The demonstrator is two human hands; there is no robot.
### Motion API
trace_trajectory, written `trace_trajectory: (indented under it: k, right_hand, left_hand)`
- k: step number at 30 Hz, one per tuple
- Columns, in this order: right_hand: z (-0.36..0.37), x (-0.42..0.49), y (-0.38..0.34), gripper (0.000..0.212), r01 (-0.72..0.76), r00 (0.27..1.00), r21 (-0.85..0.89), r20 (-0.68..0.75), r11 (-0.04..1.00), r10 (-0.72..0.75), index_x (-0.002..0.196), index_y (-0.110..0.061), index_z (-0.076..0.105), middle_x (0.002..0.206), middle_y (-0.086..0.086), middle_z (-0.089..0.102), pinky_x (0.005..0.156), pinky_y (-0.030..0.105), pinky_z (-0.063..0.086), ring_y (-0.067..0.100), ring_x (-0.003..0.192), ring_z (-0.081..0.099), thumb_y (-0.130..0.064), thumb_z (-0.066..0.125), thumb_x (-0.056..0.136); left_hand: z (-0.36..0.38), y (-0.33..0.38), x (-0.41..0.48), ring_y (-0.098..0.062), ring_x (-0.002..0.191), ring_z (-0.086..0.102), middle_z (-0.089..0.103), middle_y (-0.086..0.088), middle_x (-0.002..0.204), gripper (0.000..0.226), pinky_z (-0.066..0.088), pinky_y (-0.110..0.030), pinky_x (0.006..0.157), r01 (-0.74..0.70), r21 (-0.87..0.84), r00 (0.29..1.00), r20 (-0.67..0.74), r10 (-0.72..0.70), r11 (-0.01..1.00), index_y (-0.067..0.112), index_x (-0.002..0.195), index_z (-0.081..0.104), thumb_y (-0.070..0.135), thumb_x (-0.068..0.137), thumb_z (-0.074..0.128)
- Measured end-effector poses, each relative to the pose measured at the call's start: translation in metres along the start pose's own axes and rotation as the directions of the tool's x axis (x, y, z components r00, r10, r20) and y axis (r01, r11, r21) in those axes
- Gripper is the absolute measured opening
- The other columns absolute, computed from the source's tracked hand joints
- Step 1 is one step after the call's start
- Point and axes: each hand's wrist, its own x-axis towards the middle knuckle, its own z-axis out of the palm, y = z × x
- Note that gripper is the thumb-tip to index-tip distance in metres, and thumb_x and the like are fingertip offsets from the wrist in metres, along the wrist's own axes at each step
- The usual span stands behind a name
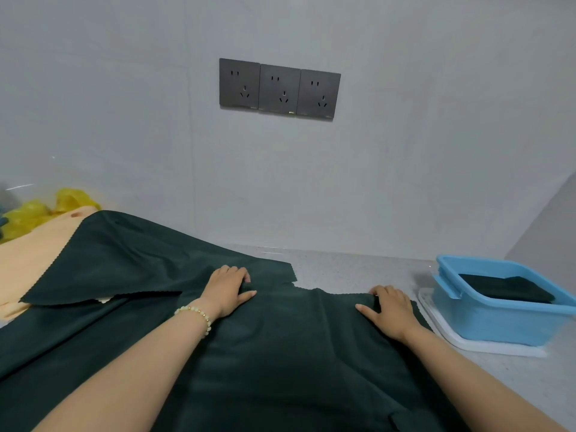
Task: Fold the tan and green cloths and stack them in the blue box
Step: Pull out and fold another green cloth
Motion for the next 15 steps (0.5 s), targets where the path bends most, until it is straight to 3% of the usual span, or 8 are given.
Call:
trace_trajectory:
  k: [3, 5, 7, 9, 11, 15]
  right_hand:
    - [0.012, -0.005, 0.003, 0.018, 0.144, 0.980, 0.079, -0.148, 0.986, -0.132, 0.093, -0.023, 0.046, 0.090, -0.006, 0.048, 0.088, 0.027, 0.031, 0.017, 0.093, 0.041, -0.040, 0.047, 0.096]
    - [0.005, 0.003, -0.001, 0.014, 0.192, 0.939, 0.158, -0.316, 0.969, -0.135, 0.089, -0.022, 0.047, 0.081, -0.007, 0.047, 0.078, 0.027, 0.027, 0.017, 0.087, 0.040, -0.033, 0.048, 0.096]
    - [-0.008, 0.027, -0.010, 0.013, 0.209, 0.896, 0.165, -0.427, 0.964, -0.121, 0.089, -0.020, 0.049, 0.080, -0.005, 0.049, 0.079, 0.027, 0.025, 0.019, 0.086, 0.042, -0.031, 0.048, 0.096]
    - [-0.021, 0.055, -0.020, 0.015, 0.196, 0.890, 0.092, -0.436, 0.976, -0.137, 0.096, -0.017, 0.053, 0.088, -0.003, 0.052, 0.091, 0.029, 0.027, 0.021, 0.093, 0.044, -0.031, 0.047, 0.097]
    - [-0.024, 0.084, -0.028, 0.021, 0.114, 0.913, 0.011, -0.395, 0.993, -0.100, 0.109, -0.016, 0.054, 0.105, -0.001, 0.054, 0.107, 0.033, 0.022, 0.022, 0.107, 0.043, -0.032, 0.045, 0.098]
    - [0.008, 0.111, -0.038, 0.040, -0.064, 0.946, -0.032, -0.321, 0.997, 0.051, 0.135, -0.020, 0.039, 0.143, 0.000, 0.037, 0.118, 0.039, 0.004, 0.020, 0.136, 0.026, -0.032, 0.045, 0.096]
  left_hand:
    - [-0.004, -0.003, -0.004, -0.015, 0.092, 0.044, 0.050, 0.006, 0.093, 0.021, 0.033, -0.030, 0.094, -0.130, -0.041, 0.978, -0.168, 0.122, 0.991, 0.021, 0.100, 0.053, 0.041, 0.096, 0.048]
    - [-0.018, -0.006, 0.003, -0.014, 0.083, 0.041, 0.047, 0.008, 0.084, 0.016, 0.034, -0.031, 0.087, -0.197, -0.102, 0.926, -0.346, 0.151, 0.975, 0.020, 0.091, 0.052, 0.035, 0.095, 0.052]
    - [-0.035, -0.011, 0.022, -0.017, 0.083, 0.043, 0.045, 0.006, 0.082, 0.016, 0.031, -0.030, 0.079, -0.210, -0.105, 0.894, -0.423, 0.148, 0.972, 0.017, 0.089, 0.054, 0.032, 0.094, 0.055]
    - [-0.048, -0.014, 0.045, -0.019, 0.090, 0.045, 0.045, 0.005, 0.088, 0.019, 0.028, -0.027, 0.079, -0.174, -0.040, 0.909, -0.390, 0.144, 0.984, 0.016, 0.096, 0.056, 0.034, 0.095, 0.053]
    - [-0.050, -0.016, 0.072, -0.019, 0.103, 0.044, 0.049, 0.003, 0.102, 0.023, 0.026, -0.026, 0.088, -0.089, 0.048, 0.936, -0.336, 0.100, 0.995, 0.018, 0.106, 0.057, 0.037, 0.096, 0.051]
    - [-0.014, -0.007, 0.098, -0.018, 0.134, 0.028, 0.041, 0.003, 0.139, 0.042, 0.012, -0.028, 0.111, 0.065, 0.071, 0.961, -0.273, -0.043, 0.995, 0.027, 0.132, 0.046, 0.034, 0.092, 0.057]
